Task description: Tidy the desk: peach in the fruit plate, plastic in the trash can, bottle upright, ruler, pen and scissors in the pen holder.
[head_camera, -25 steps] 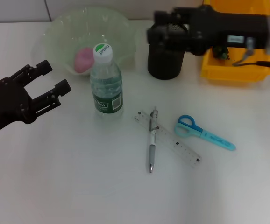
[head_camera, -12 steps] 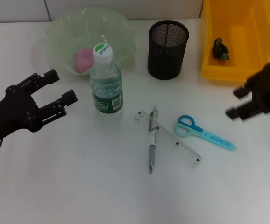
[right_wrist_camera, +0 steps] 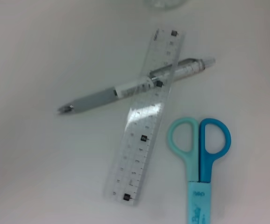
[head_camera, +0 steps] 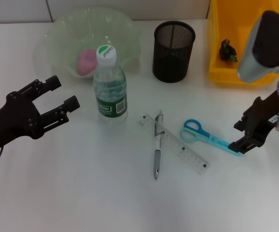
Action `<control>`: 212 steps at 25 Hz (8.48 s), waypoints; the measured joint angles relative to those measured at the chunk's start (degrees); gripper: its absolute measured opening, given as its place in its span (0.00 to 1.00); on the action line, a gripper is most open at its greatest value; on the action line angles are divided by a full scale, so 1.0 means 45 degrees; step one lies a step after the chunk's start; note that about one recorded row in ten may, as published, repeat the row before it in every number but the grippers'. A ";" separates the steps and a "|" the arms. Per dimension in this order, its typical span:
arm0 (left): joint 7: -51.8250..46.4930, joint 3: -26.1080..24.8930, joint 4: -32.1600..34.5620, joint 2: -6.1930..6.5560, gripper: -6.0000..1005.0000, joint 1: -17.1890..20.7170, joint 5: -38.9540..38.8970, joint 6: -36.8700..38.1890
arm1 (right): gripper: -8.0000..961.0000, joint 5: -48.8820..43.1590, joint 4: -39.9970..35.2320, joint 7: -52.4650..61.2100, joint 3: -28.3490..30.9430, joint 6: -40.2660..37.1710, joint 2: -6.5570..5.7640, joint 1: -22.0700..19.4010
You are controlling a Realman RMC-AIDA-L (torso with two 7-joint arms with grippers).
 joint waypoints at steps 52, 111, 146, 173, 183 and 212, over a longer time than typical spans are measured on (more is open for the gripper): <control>0.0161 -0.0003 -0.0175 -0.0031 0.80 -0.0284 -0.0002 -0.0449 | 0.31 0.0253 0.1944 0.1083 -0.2165 0.2836 0.0060 0.0324; 0.0168 -0.0028 -0.0195 -0.0050 0.80 -0.0240 -0.0035 -0.0515 | 0.26 1.8268 1.2756 -1.4615 0.5962 0.8044 0.0084 0.1466; 0.0471 -0.0002 -0.0488 -0.0050 0.80 -0.0328 -0.0074 -0.0422 | 0.79 0.5114 -0.1357 0.1498 0.1212 0.1651 0.0014 -0.0664; 0.0944 -0.0003 -0.0777 -0.0094 0.80 -0.0548 -0.0061 -0.0142 | 0.79 0.3971 0.3631 0.5428 -0.4641 0.7333 0.0104 0.2008; 0.0993 -0.0002 -0.0806 -0.0089 0.80 -0.0490 -0.0082 -0.0131 | 0.79 0.3972 0.4108 0.5720 -0.5546 0.7818 0.0119 0.2201; 0.1274 -0.0003 -0.0996 -0.0068 0.80 -0.0395 -0.0051 -0.0133 | 0.50 0.4243 0.3899 0.5629 -0.6326 0.8622 0.0115 0.1878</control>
